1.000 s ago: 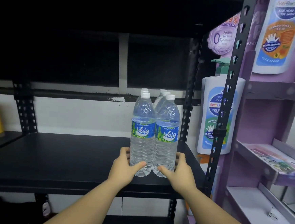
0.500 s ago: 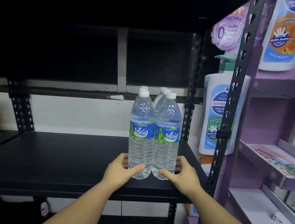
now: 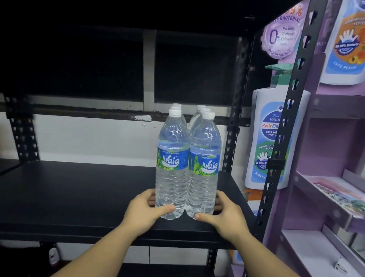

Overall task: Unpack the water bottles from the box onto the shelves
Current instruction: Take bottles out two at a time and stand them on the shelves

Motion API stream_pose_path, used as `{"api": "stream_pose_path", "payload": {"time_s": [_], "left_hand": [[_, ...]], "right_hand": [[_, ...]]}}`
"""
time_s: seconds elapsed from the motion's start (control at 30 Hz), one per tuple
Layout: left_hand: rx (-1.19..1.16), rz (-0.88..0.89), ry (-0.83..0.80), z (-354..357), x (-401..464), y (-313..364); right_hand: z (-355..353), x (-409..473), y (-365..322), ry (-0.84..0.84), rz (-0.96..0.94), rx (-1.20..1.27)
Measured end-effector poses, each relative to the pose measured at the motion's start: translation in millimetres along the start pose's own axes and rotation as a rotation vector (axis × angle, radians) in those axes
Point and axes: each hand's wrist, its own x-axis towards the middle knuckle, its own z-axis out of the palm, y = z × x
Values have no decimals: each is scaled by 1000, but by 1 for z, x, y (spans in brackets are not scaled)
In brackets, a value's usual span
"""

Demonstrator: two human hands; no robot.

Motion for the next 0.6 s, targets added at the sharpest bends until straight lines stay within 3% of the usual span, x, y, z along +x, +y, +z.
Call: {"api": "stream_pose_path", "payload": {"time_s": [0.33, 0.43, 0.5, 0.6], "left_hand": [[102, 54, 12, 0, -16, 12], [201, 75, 162, 2, -42, 11], [204, 188, 246, 4, -70, 2], [253, 261, 242, 13, -114, -25]], "right_hand": [[1, -9, -3, 9, -8, -39], [8, -31, -2, 179, -72, -103], [14, -56, 4, 301, -169, -187], [31, -97, 23, 284, -220, -210]]}}
